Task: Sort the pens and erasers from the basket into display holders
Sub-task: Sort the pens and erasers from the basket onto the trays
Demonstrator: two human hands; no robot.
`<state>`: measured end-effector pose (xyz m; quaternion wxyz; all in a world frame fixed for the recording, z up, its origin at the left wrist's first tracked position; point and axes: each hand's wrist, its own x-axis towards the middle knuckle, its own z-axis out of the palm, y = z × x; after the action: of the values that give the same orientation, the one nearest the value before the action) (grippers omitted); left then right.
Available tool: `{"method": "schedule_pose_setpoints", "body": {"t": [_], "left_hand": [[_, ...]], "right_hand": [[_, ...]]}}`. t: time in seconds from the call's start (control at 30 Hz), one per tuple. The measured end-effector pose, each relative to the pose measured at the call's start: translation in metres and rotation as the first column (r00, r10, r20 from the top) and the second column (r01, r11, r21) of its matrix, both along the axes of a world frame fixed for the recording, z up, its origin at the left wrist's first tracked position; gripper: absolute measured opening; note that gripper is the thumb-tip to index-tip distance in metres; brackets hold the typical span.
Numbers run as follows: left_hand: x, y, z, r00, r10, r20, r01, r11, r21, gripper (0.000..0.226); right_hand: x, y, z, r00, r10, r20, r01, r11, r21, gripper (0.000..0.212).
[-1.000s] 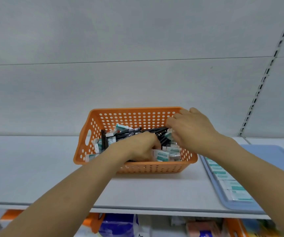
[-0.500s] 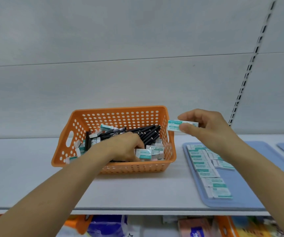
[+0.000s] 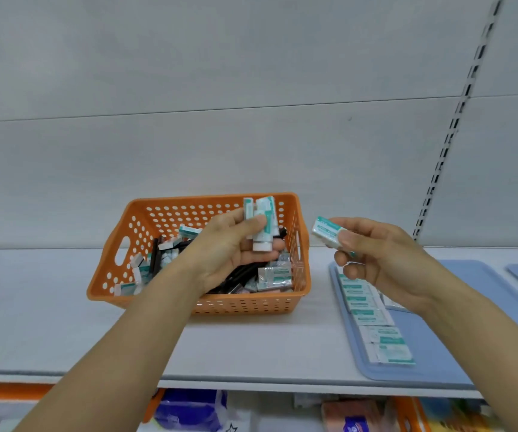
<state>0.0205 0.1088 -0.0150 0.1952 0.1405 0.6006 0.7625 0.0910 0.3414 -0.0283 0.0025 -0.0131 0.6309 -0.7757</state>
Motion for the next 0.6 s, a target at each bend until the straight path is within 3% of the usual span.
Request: {"method": "schedule_pose_setpoints", "body": {"t": [0.1,0.17,0.23,0.33,0.43,0.6], "left_hand": [[0.016,0.023,0.014,0.991,0.03,0.131,-0.056,0.979,0.198,0.013],[0.028,0.04,0.021,0.99,-0.01,0.142,-0.026,0.969,0.247,0.013],[0.042,0.057,0.025,0.988,-0.079,0.134,0.041,0.963,0.265,0.016],[0.062,0.083,0.021,0.973,-0.196,0.123,0.157,0.95,0.271,0.025],[0.073,0.105,0.005,0.954,-0.258,0.154,0.211,0.94,0.268,0.034],[0.073,0.119,-0.022,0.932,-0.216,0.293,0.154,0.963,0.221,0.032]], "right_hand": [[0.007,0.024,-0.006,0.999,-0.007,0.047,0.009,0.999,-0.036,0.039],[0.014,0.043,-0.014,0.994,-0.091,0.053,0.089,0.995,0.038,0.033],[0.022,0.064,-0.024,0.976,-0.218,0.026,0.206,0.95,0.233,0.021],[0.035,0.091,-0.045,0.94,-0.341,-0.006,0.295,0.804,0.517,0.009],[0.043,0.101,-0.062,0.933,-0.354,0.068,0.234,0.738,0.632,0.017],[0.048,0.106,-0.071,0.886,-0.441,0.146,0.196,0.639,0.744,0.027]]}}
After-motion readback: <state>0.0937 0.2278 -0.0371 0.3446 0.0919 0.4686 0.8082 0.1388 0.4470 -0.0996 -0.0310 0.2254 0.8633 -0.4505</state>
